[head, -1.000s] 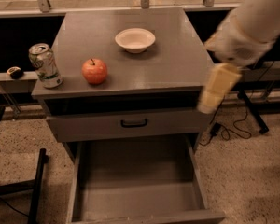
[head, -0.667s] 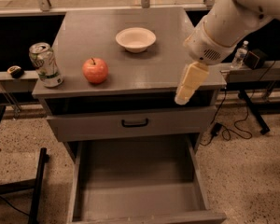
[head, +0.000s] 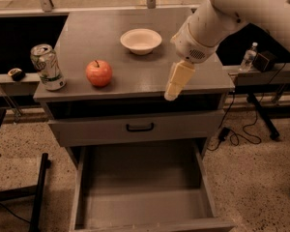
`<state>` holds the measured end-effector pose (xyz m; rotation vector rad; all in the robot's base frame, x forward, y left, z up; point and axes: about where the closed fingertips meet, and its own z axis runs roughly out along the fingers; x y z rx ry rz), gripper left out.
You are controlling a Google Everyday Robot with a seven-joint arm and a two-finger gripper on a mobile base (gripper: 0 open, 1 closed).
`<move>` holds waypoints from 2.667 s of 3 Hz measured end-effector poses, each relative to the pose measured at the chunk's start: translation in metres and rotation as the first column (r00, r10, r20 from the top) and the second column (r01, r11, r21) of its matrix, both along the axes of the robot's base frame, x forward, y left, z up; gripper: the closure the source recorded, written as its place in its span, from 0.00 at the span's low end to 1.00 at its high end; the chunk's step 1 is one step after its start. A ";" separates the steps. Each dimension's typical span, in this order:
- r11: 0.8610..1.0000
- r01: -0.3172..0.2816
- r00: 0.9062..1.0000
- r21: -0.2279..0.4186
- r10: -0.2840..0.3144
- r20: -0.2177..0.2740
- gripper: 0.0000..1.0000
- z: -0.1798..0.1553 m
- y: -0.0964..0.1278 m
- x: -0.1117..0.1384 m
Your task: Place apple into middle drawer
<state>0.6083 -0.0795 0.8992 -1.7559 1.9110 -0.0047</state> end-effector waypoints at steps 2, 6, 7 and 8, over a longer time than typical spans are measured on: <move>0.962 -0.133 0.989 0.240 0.115 0.087 0.00 -0.021 0.117 0.065; 0.862 -0.150 0.989 0.484 0.139 0.058 0.00 -0.040 0.160 0.077; 0.827 -0.178 0.982 0.533 0.187 0.036 0.00 -0.036 0.184 0.064; 0.819 -0.188 0.972 0.542 0.233 -0.015 0.04 -0.050 0.212 0.056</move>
Offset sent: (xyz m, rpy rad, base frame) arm 0.0984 0.1762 -0.0256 0.3455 -0.1142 0.1941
